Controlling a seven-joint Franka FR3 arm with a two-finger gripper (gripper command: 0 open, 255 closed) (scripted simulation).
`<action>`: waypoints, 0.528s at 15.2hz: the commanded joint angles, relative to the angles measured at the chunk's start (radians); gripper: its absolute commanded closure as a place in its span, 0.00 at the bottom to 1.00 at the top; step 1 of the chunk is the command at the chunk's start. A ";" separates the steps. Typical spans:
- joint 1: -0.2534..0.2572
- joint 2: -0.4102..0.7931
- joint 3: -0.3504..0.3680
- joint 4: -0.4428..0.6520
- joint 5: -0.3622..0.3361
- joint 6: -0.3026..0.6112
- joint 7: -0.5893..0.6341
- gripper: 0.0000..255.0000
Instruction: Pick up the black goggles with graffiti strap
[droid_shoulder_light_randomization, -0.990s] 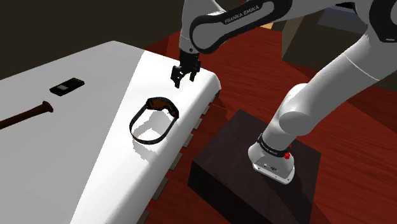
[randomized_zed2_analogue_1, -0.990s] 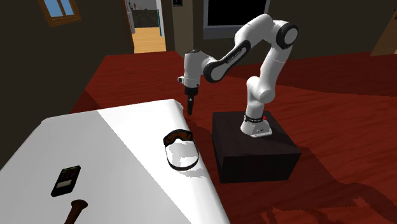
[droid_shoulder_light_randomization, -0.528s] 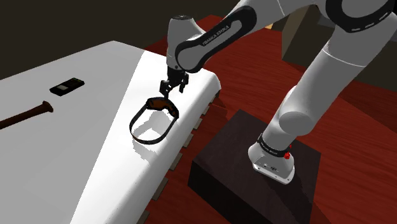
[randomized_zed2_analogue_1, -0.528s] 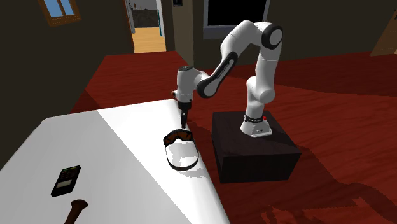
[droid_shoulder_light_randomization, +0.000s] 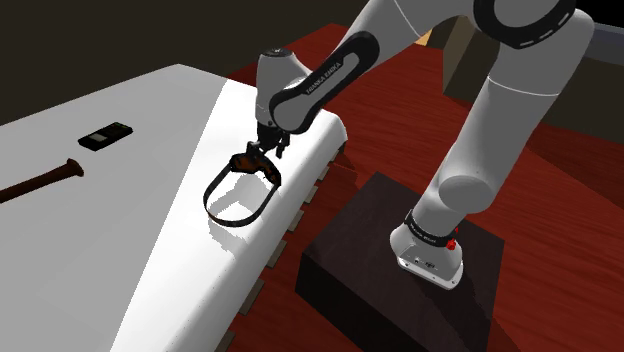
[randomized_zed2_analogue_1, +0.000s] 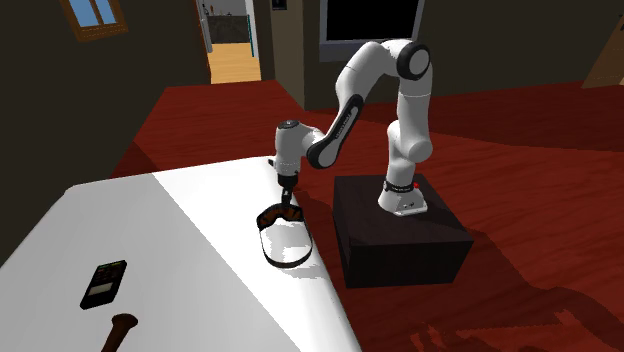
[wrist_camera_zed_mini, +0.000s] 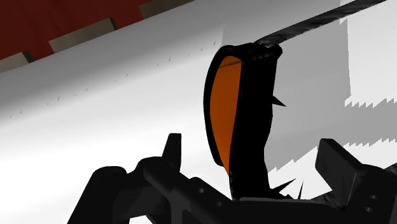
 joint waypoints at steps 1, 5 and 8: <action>0.002 0.020 -0.001 -0.005 -0.009 0.025 0.008 0.00; 0.002 0.021 -0.001 -0.006 -0.009 0.027 0.008 1.00; 0.002 0.021 -0.001 -0.006 -0.009 0.027 0.008 1.00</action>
